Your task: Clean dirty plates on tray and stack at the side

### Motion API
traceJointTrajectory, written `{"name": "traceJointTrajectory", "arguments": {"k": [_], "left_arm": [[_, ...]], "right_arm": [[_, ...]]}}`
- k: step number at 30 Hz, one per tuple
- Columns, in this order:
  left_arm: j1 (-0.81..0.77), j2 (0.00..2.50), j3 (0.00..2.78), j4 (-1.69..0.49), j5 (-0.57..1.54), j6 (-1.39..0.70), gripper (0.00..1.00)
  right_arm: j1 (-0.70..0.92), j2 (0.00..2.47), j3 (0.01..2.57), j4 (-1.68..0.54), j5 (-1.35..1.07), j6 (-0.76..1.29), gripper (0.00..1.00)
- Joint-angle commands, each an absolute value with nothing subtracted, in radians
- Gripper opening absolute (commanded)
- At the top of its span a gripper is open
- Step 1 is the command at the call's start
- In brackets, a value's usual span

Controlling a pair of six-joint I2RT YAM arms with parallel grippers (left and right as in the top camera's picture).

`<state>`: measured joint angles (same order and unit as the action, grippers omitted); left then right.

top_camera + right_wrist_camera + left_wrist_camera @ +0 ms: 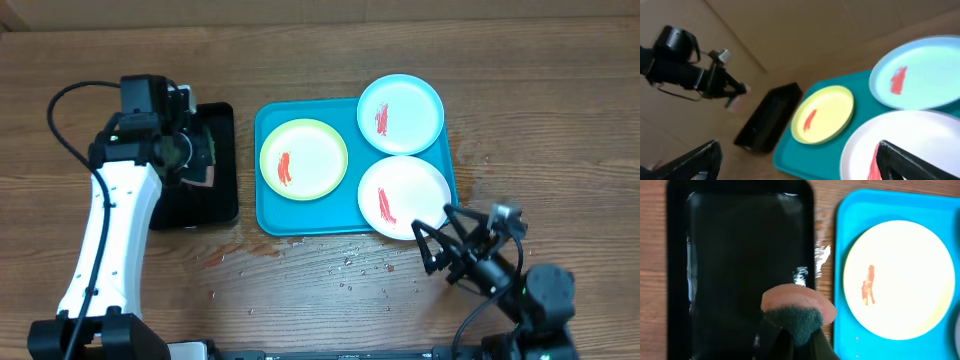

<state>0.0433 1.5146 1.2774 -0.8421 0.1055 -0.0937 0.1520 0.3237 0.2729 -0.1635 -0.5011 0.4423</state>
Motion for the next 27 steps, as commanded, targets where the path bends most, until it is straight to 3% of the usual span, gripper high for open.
{"name": "traceJointTrajectory", "arguments": {"k": [1, 12, 17, 23, 26, 27], "left_arm": [[-0.009, 1.472, 1.293, -0.825, 0.131, -0.082, 0.04], [-0.233, 1.475, 1.293, -0.709, 0.148, -0.114, 0.04], [-0.318, 1.524, 1.293, -0.613, 0.147, -0.188, 0.04], [-0.346, 1.671, 1.293, -0.537, 0.161, -0.295, 0.04], [-0.348, 1.744, 1.293, -0.511, 0.181, -0.318, 0.04], [-0.349, 1.763, 1.293, -0.507, 0.181, -0.326, 0.04]], "right_arm": [[0.158, 0.507, 0.429, -0.2, -0.493, 0.273, 1.0], [0.158, 1.161, 0.927, -0.428, -0.472, 0.043, 1.0], [0.164, 1.33, 1.005, -0.43, -0.473, 0.019, 1.0], [0.274, 1.419, 1.008, -0.398, -0.353, -0.028, 0.81], [0.356, 1.453, 1.008, -0.377, -0.246, -0.027, 0.76], [0.377, 1.464, 1.008, -0.37, -0.224, -0.027, 0.69]]}}
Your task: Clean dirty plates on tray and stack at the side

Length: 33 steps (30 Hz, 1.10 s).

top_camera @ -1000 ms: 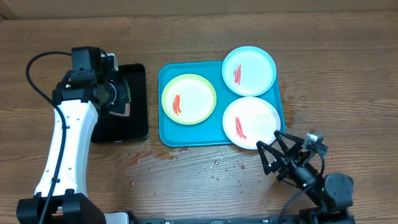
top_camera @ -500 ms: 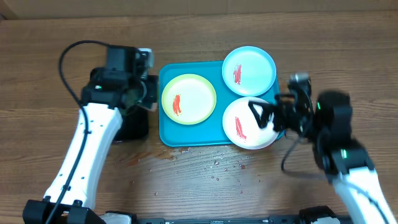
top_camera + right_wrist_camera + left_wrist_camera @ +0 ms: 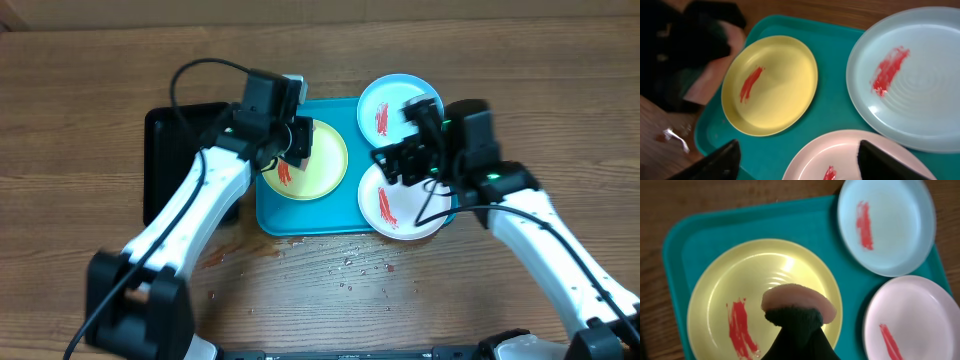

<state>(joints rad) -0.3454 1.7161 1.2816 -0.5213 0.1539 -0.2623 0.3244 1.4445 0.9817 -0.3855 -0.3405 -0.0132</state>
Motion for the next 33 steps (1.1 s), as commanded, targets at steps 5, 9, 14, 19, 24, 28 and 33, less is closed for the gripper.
{"name": "traceJointTrajectory", "arguments": {"k": [5, 9, 14, 19, 24, 28, 33], "left_arm": [[-0.348, 1.85, 1.293, -0.488, 0.177, -0.375, 0.04], [-0.348, 1.886, 1.293, -0.468, 0.173, -0.375, 0.04], [-0.348, 1.897, 1.293, -0.463, 0.086, -0.39, 0.04], [-0.347, 1.898, 1.293, -0.463, 0.019, -0.389, 0.04], [-0.347, 1.914, 1.293, -0.455, 0.016, -0.377, 0.04], [-0.347, 1.943, 1.293, -0.456, 0.02, -0.378, 0.04], [-0.347, 1.966, 1.293, -0.454, 0.023, -0.382, 0.04]], "right_arm": [[0.432, 1.526, 1.008, -0.31, -0.169, 0.051, 0.51], [0.438, 1.573, 1.008, -0.27, -0.173, 0.091, 0.49], [0.44, 1.635, 1.01, -0.229, -0.2, 0.105, 0.46], [0.471, 1.702, 1.013, -0.179, -0.21, 0.109, 0.46], [0.49, 1.775, 1.037, -0.16, -0.21, 0.13, 0.45], [0.49, 1.815, 1.059, -0.152, -0.21, 0.135, 0.43], [0.49, 1.83, 1.063, -0.123, -0.175, 0.135, 0.4]]}}
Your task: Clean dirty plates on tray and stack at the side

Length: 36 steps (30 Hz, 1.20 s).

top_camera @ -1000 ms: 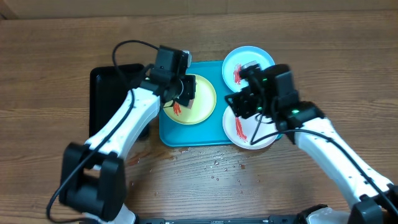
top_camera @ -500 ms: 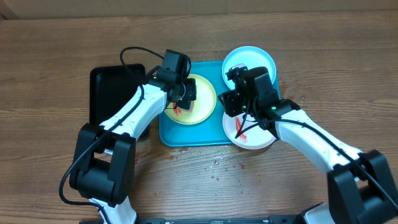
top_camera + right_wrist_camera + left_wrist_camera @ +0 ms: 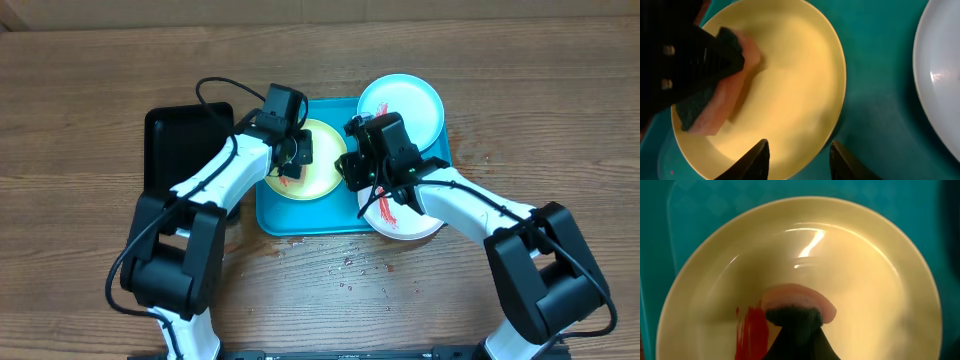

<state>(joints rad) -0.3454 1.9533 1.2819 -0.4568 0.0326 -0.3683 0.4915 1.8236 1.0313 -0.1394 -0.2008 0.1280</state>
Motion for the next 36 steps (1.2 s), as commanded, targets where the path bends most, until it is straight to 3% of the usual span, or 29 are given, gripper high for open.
{"name": "traceJointTrajectory", "arguments": {"k": [1, 24, 31, 36], "left_arm": [[-0.347, 1.967, 1.293, -0.454, 0.023, -0.382, 0.04], [-0.347, 1.969, 1.293, -0.441, 0.01, -0.382, 0.04], [-0.347, 1.969, 1.293, -0.438, -0.008, -0.383, 0.04], [-0.347, 1.97, 1.291, -0.434, -0.007, -0.383, 0.04]], "right_arm": [[0.49, 1.833, 1.063, -0.118, -0.175, 0.135, 0.38], [0.491, 1.93, 1.068, -0.048, -0.096, 0.184, 0.37], [0.491, 1.934, 1.069, -0.038, -0.098, 0.184, 0.15], [0.491, 1.95, 1.069, -0.038, -0.099, 0.188, 0.13]]}}
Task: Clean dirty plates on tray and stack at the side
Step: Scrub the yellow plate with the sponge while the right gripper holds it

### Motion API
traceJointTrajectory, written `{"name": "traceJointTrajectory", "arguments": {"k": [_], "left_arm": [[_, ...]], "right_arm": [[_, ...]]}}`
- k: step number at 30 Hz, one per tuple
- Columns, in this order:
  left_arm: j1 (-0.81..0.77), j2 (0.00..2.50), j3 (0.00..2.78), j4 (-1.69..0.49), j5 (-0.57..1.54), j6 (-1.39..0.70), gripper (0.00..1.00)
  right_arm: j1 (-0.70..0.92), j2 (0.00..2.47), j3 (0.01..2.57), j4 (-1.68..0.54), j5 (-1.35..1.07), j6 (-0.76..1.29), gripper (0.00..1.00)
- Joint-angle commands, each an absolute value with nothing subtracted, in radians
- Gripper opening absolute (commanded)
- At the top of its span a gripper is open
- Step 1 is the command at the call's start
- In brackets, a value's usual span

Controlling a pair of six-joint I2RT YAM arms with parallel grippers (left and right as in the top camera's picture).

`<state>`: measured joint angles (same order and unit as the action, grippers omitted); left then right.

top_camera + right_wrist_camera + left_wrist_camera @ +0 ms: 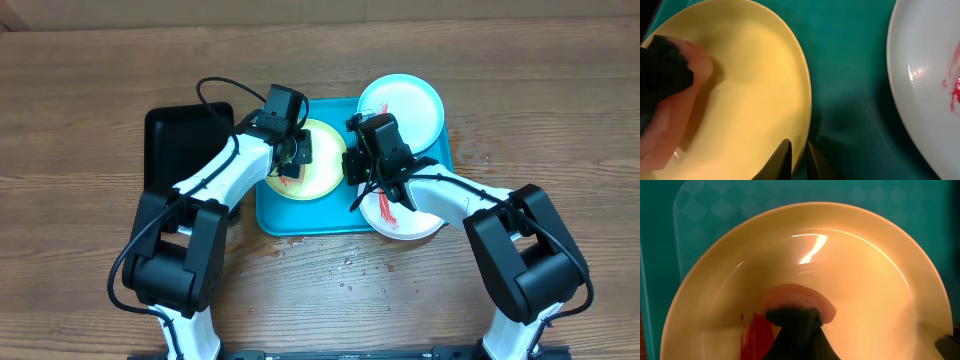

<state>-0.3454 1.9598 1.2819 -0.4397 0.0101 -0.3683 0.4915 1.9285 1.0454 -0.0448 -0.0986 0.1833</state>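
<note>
A yellow plate (318, 160) with a red smear (751, 335) lies at the left of the teal tray (300, 222). My left gripper (297, 153) is shut on a pink and green sponge (799, 302) that presses on the plate beside the smear. My right gripper (798, 146) is shut on the yellow plate's right rim (805, 120). A light blue plate (415, 105) and a white plate (400, 220), each smeared red, lie at the tray's right.
A black tray (175, 150) sits left of the teal tray. Water drops (350, 265) spot the wooden table in front of the tray. Both arms cross over the tray's middle.
My right gripper's fingers stood apart over the yellow plate's right side; now they are closed on its right rim. The sponge stays on the plate by the smear.
My left gripper held the sponge over the black tray while the right arm hung near the table's front. Both then came over the teal tray. The sponge then touched the yellow plate, and now my right gripper pinches that plate's rim.
</note>
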Motion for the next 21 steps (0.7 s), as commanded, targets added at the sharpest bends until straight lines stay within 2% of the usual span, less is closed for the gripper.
{"name": "traceJointTrajectory", "arguments": {"k": [1, 7, 10, 21], "left_arm": [[-0.347, 1.971, 1.291, -0.433, -0.007, -0.383, 0.04], [-0.347, 1.991, 1.291, -0.434, -0.003, -0.394, 0.04], [-0.347, 2.001, 1.291, -0.433, -0.001, -0.398, 0.04], [-0.348, 1.982, 1.294, -0.441, 0.101, -0.403, 0.04]], "right_arm": [[0.491, 1.951, 1.069, -0.037, -0.105, 0.187, 0.12], [0.491, 1.963, 1.069, -0.034, -0.11, 0.187, 0.1], [0.491, 1.964, 1.069, -0.034, -0.11, 0.188, 0.04], [0.491, 1.964, 1.069, -0.039, -0.105, 0.249, 0.04]]}}
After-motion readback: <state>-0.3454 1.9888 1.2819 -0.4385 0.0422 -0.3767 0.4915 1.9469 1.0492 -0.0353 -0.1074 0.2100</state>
